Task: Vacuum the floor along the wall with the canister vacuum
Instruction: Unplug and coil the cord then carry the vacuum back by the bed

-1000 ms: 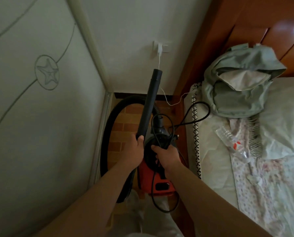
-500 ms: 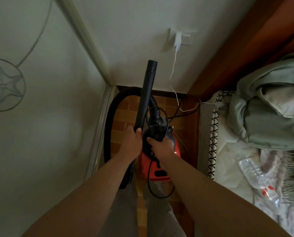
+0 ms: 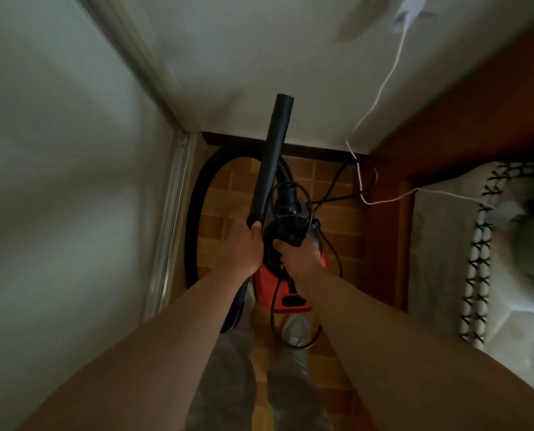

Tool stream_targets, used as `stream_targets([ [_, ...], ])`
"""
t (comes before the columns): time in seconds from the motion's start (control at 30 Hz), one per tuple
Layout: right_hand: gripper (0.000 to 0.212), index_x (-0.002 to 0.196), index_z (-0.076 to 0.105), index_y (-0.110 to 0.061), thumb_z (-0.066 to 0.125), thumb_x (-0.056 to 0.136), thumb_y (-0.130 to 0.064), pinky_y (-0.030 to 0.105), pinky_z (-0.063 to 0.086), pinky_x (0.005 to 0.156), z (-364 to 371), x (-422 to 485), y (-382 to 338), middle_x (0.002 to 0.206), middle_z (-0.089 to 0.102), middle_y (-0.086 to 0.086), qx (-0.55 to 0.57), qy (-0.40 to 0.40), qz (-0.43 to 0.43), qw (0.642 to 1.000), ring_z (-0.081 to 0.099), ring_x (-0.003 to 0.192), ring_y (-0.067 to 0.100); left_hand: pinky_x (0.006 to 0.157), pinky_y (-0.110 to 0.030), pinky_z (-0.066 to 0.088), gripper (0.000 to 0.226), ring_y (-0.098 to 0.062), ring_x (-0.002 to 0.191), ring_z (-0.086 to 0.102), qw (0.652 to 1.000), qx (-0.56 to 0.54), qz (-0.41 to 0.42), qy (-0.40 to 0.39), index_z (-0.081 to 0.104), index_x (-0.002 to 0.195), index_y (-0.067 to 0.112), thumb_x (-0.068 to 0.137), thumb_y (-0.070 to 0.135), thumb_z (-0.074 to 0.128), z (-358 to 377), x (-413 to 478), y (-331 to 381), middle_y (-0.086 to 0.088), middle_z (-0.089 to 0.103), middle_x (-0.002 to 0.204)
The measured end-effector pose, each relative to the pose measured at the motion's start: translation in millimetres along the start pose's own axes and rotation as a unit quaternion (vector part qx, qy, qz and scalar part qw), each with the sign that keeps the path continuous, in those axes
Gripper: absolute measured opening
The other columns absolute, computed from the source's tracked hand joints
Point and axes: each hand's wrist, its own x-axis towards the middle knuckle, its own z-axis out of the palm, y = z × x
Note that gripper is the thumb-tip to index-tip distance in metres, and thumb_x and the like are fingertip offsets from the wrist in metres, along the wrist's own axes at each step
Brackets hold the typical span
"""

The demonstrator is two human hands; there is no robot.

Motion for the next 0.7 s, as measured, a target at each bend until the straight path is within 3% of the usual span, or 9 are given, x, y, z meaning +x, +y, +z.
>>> stream_targets([
  [0.1, 0.024, 0.114, 0.069, -0.015, 0.074, 0.091, -0.023, 0.046, 0.06, 0.083, 18.9, 41.7, 6.1, 0.105, 0.074, 0.014, -0.003, 0.0, 0.013, 1.0, 0.07, 0.095, 0.036, 0.062, -0.025, 0.044, 0.026, -0.007, 0.073, 0.053, 1.0, 0.003, 0.01, -0.001, 0.049, 0.124, 0.011, 0.109, 0.028, 0.036, 11.9, 42.4, -15.7, 0.0, 0.056, 0.094],
  [0.17, 0.015, 0.105, 0.068, -0.019, 0.072, 0.091, -0.019, 0.046, 0.06, 0.081, 30.1, 67.6, 11.0, 0.103, 0.073, 0.014, -0.007, 0.003, 0.021, 1.0, 0.07, 0.095, 0.037, 0.057, -0.02, 0.039, 0.015, -0.004, 0.069, 0.05, 1.0, 0.007, 0.009, -0.004, 0.047, 0.114, 0.016, 0.11, 0.026, 0.036, 18.8, 68.3, -27.3, 0.004, 0.053, 0.085],
  [0.27, 0.023, 0.113, 0.068, -0.015, 0.069, 0.091, -0.017, 0.041, 0.055, 0.075, 43.5, 102.8, 19.1, 0.107, 0.073, 0.018, -0.011, 0.009, 0.037, 0.999, 0.067, 0.089, 0.033, 0.061, -0.023, 0.043, 0.015, -0.008, 0.072, 0.056, 1.0, -0.008, 0.012, -0.017, 0.048, 0.11, 0.019, 0.11, 0.027, 0.036, 27.2, 101.5, -40.4, -0.001, 0.059, 0.088],
  [0.4, 0.033, 0.124, 0.066, -0.012, 0.068, 0.091, -0.014, 0.045, 0.057, 0.087, 58.7, 142.1, 27.1, 0.112, 0.071, 0.017, 0.008, 0.014, 0.049, 0.999, 0.068, 0.1, 0.035, 0.076, -0.036, 0.054, 0.03, -0.024, 0.093, 0.066, 0.999, -0.002, 0.015, -0.031, 0.052, 0.125, 0.012, 0.109, 0.032, 0.036, 40.1, 141.6, -56.3, -0.01, 0.065, 0.105],
  [0.5, 0.038, 0.127, 0.065, -0.01, 0.069, 0.089, -0.012, 0.044, 0.056, 0.086, 68.8, 166.0, 28.1, 0.116, 0.071, 0.02, 0.039, 0.013, 0.043, 0.998, 0.065, 0.095, 0.031, 0.089, -0.045, 0.055, 0.033, -0.029, 0.1, 0.065, 0.999, 0.016, 0.027, -0.037, 0.05, 0.127, 0.009, 0.108, 0.032, 0.037, 43.7, 164.6, -61.5, -0.014, 0.064, 0.11],
  [0.6, 0.04, 0.13, 0.065, -0.014, 0.069, 0.09, -0.014, 0.048, 0.057, 0.094, 74.6, 185.4, 24.4, 0.117, 0.071, 0.018, 0.051, 0.013, 0.039, 0.998, 0.066, 0.098, 0.033, 0.09, -0.041, 0.053, 0.034, -0.031, 0.103, 0.064, 0.998, 0.032, 0.035, -0.044, 0.051, 0.127, 0.004, 0.109, 0.029, 0.037, 46.6, 189.5, -66.4, -0.018, 0.063, 0.113],
  [0.7, 0.04, 0.13, 0.065, -0.014, 0.07, 0.09, -0.015, 0.057, 0.057, 0.095, 77.9, 202.3, 19.1, 0.116, 0.071, 0.018, 0.053, 0.022, 0.039, 0.998, 0.067, 0.104, 0.039, 0.076, -0.027, 0.049, 0.031, -0.025, 0.099, 0.064, 0.997, 0.046, 0.027, -0.049, 0.054, 0.125, 0.002, 0.108, 0.024, 0.04, 47.9, 209.8, -68.7, -0.017, 0.064, 0.111],
])
